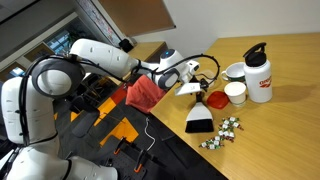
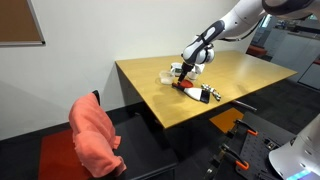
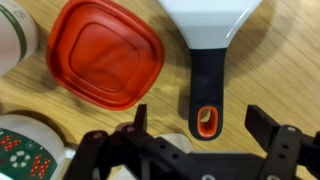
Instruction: Use the brush to sweep the candy to the left side of the table
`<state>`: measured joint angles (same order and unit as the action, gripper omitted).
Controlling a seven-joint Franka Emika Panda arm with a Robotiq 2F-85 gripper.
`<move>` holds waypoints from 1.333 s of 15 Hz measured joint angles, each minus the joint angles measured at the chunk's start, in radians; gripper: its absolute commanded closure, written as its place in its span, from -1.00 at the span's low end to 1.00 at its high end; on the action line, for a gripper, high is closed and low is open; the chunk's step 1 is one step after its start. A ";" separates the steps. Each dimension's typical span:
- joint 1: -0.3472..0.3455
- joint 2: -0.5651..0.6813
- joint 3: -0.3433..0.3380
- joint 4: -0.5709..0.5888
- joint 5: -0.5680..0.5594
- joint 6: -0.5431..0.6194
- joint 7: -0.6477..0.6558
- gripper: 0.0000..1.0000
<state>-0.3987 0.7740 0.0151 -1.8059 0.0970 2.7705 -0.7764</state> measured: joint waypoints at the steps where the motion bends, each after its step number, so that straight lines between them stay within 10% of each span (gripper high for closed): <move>1: 0.003 0.008 -0.001 0.007 -0.014 0.000 0.019 -1.00; 9: 0.018 0.076 -0.006 0.065 -0.098 0.000 0.117 -1.00; 10: 0.018 0.083 -0.007 0.070 -0.104 0.000 0.121 -0.50; 20: 0.022 0.117 -0.007 0.100 -0.137 0.000 0.142 0.69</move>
<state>-0.3765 0.8907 0.0079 -1.7059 -0.0399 2.7705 -0.6343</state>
